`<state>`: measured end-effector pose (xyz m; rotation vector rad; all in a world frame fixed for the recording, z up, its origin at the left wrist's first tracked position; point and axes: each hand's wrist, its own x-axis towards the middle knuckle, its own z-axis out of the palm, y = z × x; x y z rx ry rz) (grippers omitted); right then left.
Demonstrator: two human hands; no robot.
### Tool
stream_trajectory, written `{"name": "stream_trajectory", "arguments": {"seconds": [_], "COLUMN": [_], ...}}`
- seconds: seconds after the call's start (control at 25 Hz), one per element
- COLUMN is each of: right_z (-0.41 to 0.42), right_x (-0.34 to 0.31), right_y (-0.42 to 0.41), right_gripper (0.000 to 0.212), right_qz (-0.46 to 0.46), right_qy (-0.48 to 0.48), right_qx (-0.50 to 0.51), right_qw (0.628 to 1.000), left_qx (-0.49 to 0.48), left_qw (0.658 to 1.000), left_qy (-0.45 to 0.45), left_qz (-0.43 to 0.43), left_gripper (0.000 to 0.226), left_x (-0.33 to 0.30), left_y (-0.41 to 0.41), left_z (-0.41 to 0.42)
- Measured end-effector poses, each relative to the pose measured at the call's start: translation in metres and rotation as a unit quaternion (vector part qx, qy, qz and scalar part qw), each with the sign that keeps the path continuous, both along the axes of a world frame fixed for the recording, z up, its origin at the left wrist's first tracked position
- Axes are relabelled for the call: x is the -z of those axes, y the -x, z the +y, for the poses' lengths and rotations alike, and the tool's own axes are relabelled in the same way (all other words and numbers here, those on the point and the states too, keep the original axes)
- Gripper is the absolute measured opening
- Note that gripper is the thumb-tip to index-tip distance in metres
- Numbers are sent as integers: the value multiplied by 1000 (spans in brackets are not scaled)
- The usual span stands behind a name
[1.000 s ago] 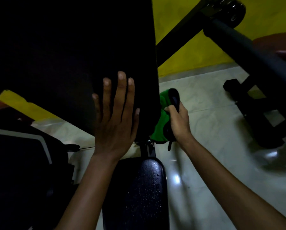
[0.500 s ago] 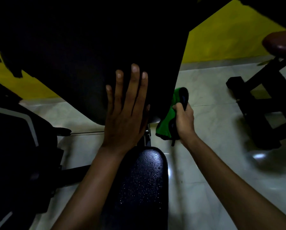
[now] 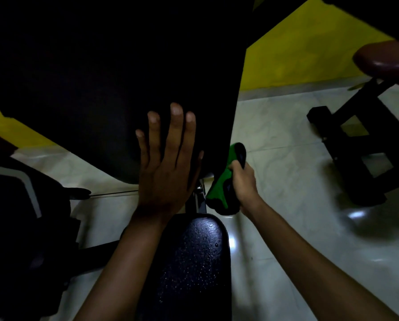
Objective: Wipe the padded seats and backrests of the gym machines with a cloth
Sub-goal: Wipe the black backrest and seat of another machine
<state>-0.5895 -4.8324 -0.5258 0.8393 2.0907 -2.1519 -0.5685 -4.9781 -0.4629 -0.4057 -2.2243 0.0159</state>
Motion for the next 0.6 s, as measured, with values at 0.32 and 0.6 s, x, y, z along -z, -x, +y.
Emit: {"name": "stream_trajectory", "arguments": {"seconds": [0.32, 0.6], "right_z": [-11, -18], "right_x": [7, -28], "right_y": [-6, -33], "right_gripper": [32, 43], "right_qz": [-129, -128], "right_qy": [356, 405], "right_qx": [29, 68], "right_qw": [925, 903], "left_qx": [2, 15], "left_qw": [998, 995], "left_qy": [49, 25], "left_qz": [-38, -98], "left_gripper": [79, 84], "left_x": [1, -44], "left_y": [-9, -37], "left_z": [-15, -42]}}
